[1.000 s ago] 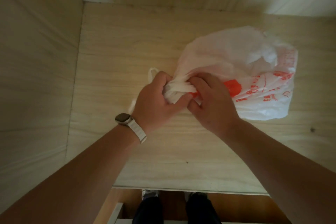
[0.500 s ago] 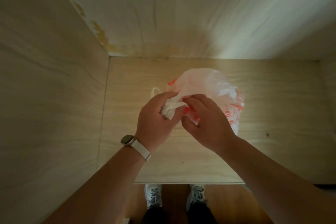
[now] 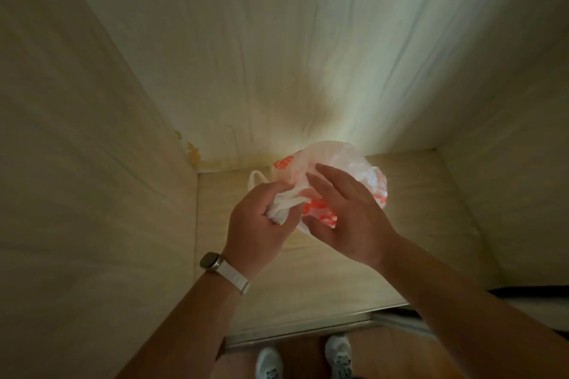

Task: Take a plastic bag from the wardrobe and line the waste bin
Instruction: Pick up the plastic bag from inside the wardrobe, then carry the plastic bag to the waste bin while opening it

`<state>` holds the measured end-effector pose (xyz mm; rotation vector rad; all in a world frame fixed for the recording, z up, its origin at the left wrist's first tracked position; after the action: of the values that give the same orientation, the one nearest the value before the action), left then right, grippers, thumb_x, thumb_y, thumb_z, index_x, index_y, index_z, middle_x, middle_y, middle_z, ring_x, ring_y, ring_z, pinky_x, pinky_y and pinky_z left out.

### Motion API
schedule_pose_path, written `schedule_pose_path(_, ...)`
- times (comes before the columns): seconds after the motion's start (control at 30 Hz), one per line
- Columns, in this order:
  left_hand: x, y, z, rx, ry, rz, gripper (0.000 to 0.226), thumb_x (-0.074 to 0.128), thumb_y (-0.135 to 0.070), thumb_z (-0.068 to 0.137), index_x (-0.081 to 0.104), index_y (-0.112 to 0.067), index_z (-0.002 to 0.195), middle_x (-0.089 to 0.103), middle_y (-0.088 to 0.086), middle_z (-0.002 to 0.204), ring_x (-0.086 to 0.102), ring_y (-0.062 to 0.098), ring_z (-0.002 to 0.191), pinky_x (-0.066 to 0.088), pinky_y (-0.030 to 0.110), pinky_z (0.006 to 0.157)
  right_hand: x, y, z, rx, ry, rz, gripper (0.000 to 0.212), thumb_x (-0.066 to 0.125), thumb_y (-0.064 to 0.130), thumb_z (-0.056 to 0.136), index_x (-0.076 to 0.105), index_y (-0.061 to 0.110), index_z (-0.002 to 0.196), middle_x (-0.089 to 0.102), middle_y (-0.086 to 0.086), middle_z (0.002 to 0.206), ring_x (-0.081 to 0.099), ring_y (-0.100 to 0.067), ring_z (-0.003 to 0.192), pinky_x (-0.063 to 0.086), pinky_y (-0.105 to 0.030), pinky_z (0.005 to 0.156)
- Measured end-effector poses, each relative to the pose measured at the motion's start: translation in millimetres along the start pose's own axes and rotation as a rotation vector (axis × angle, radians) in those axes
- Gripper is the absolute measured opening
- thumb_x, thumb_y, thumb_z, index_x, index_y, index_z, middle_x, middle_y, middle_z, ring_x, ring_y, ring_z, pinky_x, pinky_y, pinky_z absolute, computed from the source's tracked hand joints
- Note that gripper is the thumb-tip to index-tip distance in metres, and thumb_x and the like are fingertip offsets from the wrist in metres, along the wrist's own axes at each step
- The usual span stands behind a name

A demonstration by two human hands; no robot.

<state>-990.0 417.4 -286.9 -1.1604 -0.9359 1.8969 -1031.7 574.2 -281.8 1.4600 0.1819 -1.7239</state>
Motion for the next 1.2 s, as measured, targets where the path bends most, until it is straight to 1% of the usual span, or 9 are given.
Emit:
schedule_pose_path(0.2,-13.7,-45.7,-2.3,0.045,0.019,-0.018,0.027,0.077,-0.019,0.075,0.07,-0.023,0.101,0.071,-0.011,0.093,0.066,0.001,0.085,0.049,0.014,0.073,-41.2,20.1,-16.9,-0.071,-0.048,-0.002,0.055,0.059,0.046,0.088,0.057,0.013,0.132,0.057,-0.011,0.134,0.054,-0.026,0.123,0.044,-0.036,0.101)
schedule_pose_path(0.33,-17.6,-81.5,-12.9,0.018,-0.039,0.005,0.025,0.076,-0.019,0.076,0.071,-0.018,0.1,0.072,-0.006,0.096,0.068,0.007,0.088,0.054,0.025,0.076,-64.1,22.3,-24.5,-0.129,-0.042,0.085,0.053,0.058,0.045,0.088,0.056,0.015,0.132,0.058,-0.007,0.133,0.055,-0.022,0.121,0.047,-0.035,0.099)
schedule_pose_path(0.47,-20.4,-115.6,-39.2,-0.001,-0.152,0.01,0.026,0.073,-0.026,0.077,0.07,-0.016,0.1,0.072,-0.004,0.095,0.068,0.01,0.087,0.054,0.027,0.077,-82.6,27.7,-37.2,-0.186,-0.029,0.179,0.054,0.059,0.046,0.087,0.053,0.019,0.133,0.056,-0.003,0.134,0.053,-0.02,0.122,0.048,-0.037,0.1)
schedule_pose_path(0.63,-22.7,-161.2,-78.7,-0.01,-0.287,0.093,0.022,0.076,-0.013,0.077,0.07,-0.021,0.097,0.073,-0.004,0.092,0.069,0.01,0.084,0.054,0.026,0.075,-101.0,37.7,-52.9,-0.295,0.012,0.281,0.053,0.058,0.047,0.086,0.053,0.022,0.132,0.057,0.001,0.13,0.053,-0.017,0.118,0.048,-0.036,0.098)
schedule_pose_path(0.77,-32.5,-194.9,-123.7,-0.049,-0.427,0.211,0.025,0.081,-0.029,0.074,0.069,-0.023,0.096,0.071,-0.012,0.087,0.067,0.0,0.079,0.049,0.012,0.07,-102.6,67.6,-67.6,-0.377,0.081,0.39,0.053,0.065,0.038,0.085,0.055,0.015,0.132,0.058,-0.002,0.129,0.054,-0.021,0.117,0.049,-0.04,0.098)
schedule_pose_path(0.87,-50.6,-211.4,-163.2,-0.113,-0.526,0.275,0.027,0.076,-0.045,0.075,0.068,-0.029,0.095,0.071,-0.013,0.084,0.066,0.003,0.077,0.05,0.015,0.067,-94.1,103.7,-82.3,-0.437,0.187,0.433,0.059,0.052,0.05,0.086,0.052,0.019,0.135,0.055,0.001,0.134,0.051,-0.017,0.121,0.046,-0.038,0.103)
schedule_pose_path(0.93,-65.0,-218.1,-188.0,-0.153,-0.589,0.321,0.028,0.074,-0.044,0.079,0.071,-0.022,0.096,0.071,-0.009,0.086,0.066,0.009,0.075,0.05,0.021,0.065,-90.7,127.2,-90.7,-0.511,0.219,0.453,0.059,0.044,0.056,0.085,0.051,0.024,0.135,0.054,0.006,0.132,0.05,-0.012,0.119,0.047,-0.033,0.102)
schedule_pose_path(1.03,-84.3,-227.4,-224.3,-0.209,-0.681,0.377,0.027,0.074,-0.039,0.08,0.072,-0.017,0.097,0.07,-0.011,0.083,0.064,0.006,0.071,0.046,0.014,0.062,-88.7,161.9,-102.7,-0.626,0.248,0.491,0.054,0.045,0.054,0.087,0.051,0.026,0.132,0.056,0.009,0.127,0.051,-0.008,0.113,0.044,-0.022,0.098)
schedule_pose_path(1.2,-110.8,-241.1,-296.7,-0.308,-0.787,0.454,0.026,0.071,-0.043,0.085,0.07,-0.023,0.102,0.07,-0.014,0.087,0.066,0.008,0.075,0.048,0.012,0.06,-78.6,226.3,-134.0,-0.827,0.296,0.569,0.047,0.054,0.047,0.087,0.051,0.025,0.128,0.059,0.008,0.121,0.054,-0.009,0.108,0.046,-0.022,0.094)
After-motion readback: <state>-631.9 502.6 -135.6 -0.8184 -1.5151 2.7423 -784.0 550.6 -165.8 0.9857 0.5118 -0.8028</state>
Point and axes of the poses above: each hand's wrist, its own z-axis towards the middle knuckle, its own x-axis out of the palm, y = z × x, the point moved 7 cm from there along z, towards the middle knuckle
